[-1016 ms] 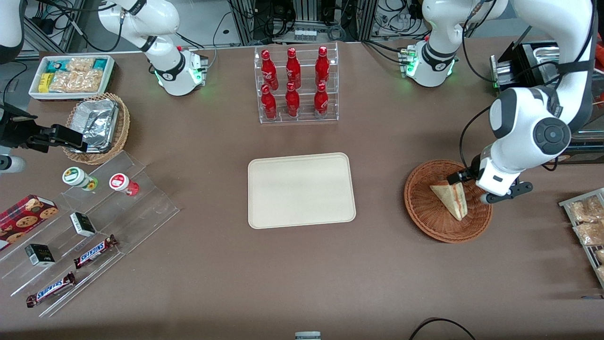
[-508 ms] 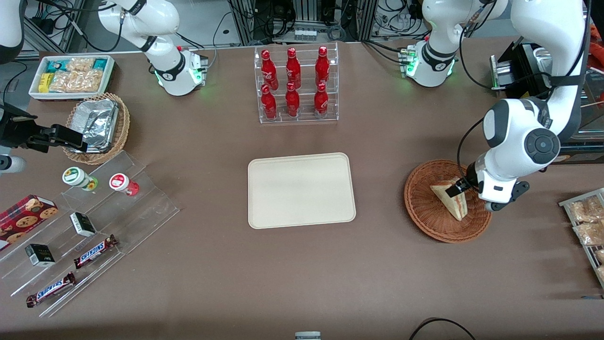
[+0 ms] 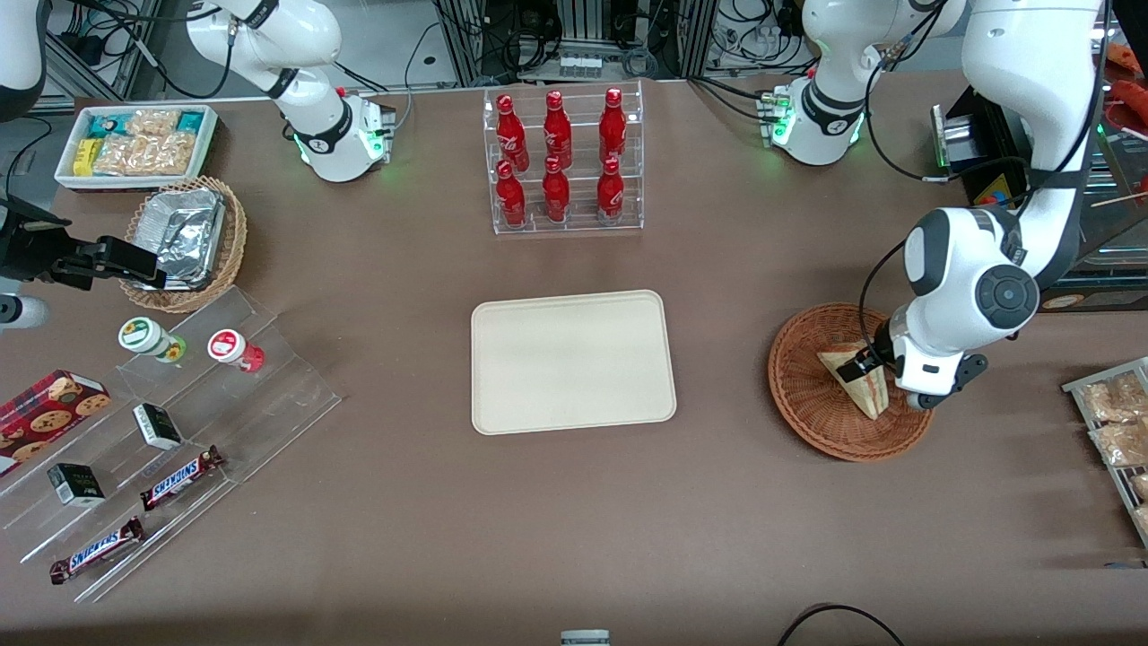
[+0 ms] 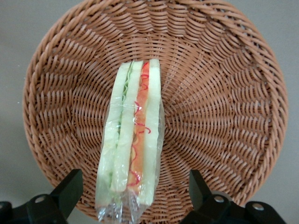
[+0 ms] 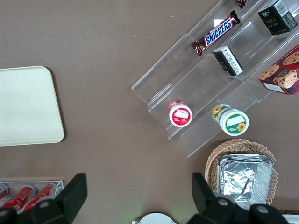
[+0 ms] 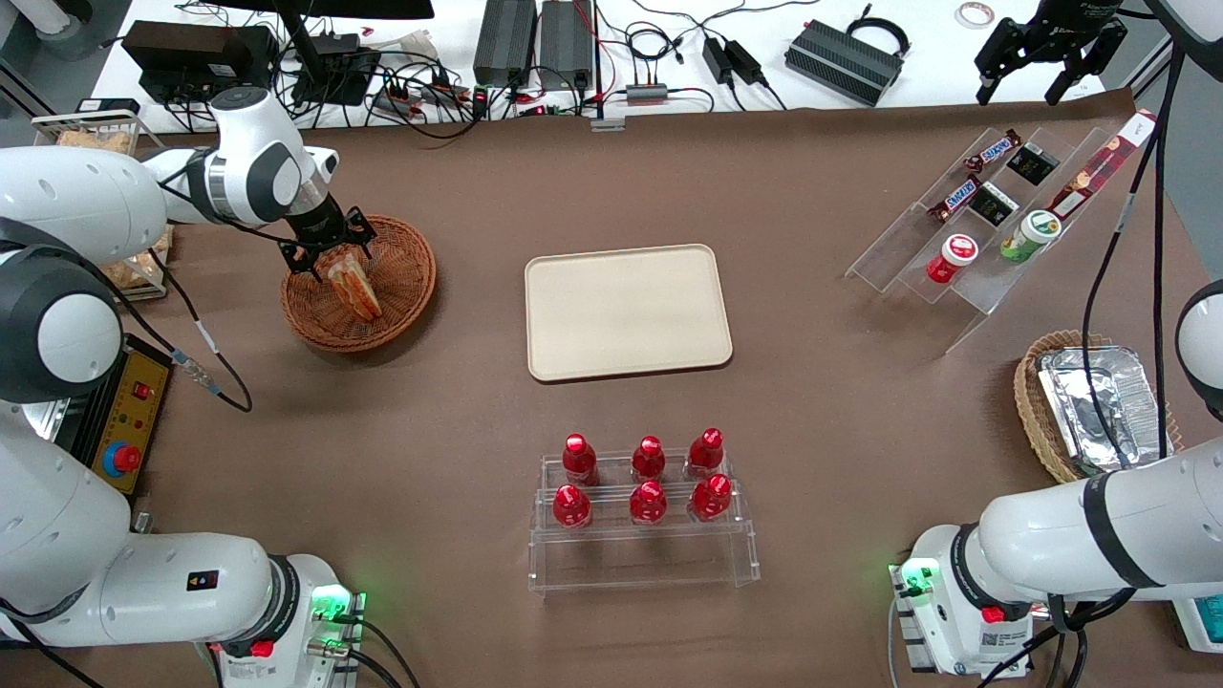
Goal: Place sandwich from basket to tray
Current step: 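Lower the left gripper and close it on the wrapped sandwich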
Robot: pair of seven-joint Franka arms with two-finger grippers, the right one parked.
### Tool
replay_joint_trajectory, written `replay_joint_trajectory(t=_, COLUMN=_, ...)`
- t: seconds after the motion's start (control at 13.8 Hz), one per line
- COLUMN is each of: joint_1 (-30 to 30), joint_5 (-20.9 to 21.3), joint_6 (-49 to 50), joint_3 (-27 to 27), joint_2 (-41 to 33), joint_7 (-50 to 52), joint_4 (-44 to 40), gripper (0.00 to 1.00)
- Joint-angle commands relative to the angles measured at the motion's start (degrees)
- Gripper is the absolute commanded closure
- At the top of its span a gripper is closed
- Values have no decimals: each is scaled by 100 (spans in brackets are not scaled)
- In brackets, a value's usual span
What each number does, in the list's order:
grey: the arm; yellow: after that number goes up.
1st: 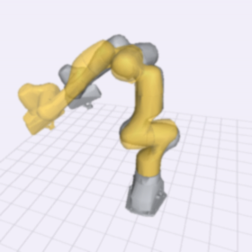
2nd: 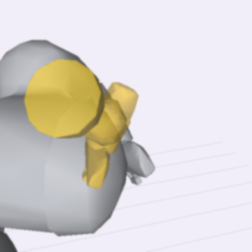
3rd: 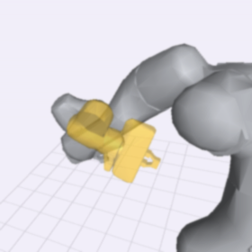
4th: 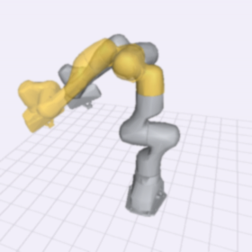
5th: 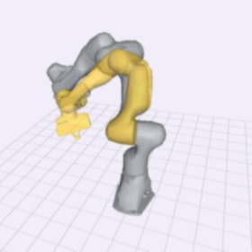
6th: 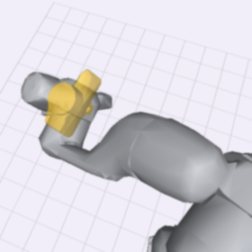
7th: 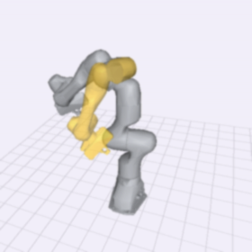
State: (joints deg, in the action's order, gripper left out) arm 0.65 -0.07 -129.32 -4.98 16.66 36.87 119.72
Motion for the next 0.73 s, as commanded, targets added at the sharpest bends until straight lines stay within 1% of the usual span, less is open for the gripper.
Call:
replay_joint_trajectory(t=0.0, joint_1=14, joint_5=25, joint_6=-242, joint_3=-30, joint_2=82, joint_7=101, joint_4=86, gripper=0)
replay_joint_trajectory(t=0.07, joint_1=14, joint_5=25, joint_6=-303, joint_3=-30, joint_2=83, joint_7=101, joint_4=156, gripper=5)
replay_joint_trajectory(t=0.15, joint_1=14, joint_5=25, joint_6=-356, joint_3=-21, joint_2=74, joint_7=110, joint_4=200, gripper=30)
replay_joint_trajectory(t=0.22, joint_1=14, joint_5=42, joint_6=-357, joint_3=-21, joint_2=65, joint_7=92, joint_4=235, gripper=62)
replay_joint_trajectory(t=0.29, joint_1=14, joint_5=86, joint_6=-365, joint_3=-21, joint_2=39, joint_7=83, joint_4=297, gripper=88)
replay_joint_trajectory(t=0.36, joint_1=23, joint_5=104, joint_6=-357, joint_3=-21, joint_2=4, joint_7=75, joint_4=323, gripper=100)
replay_joint_trajectory(t=0.51, joint_1=14, joint_5=104, joint_6=-296, joint_3=-21, joint_2=-145, joint_7=5, joint_4=385, gripper=100)
replay_joint_trajectory(t=0.65, joint_1=-3, joint_5=113, joint_6=81, joint_3=-38, joint_2=-382, joint_7=-31, joint_4=315, gripper=100)
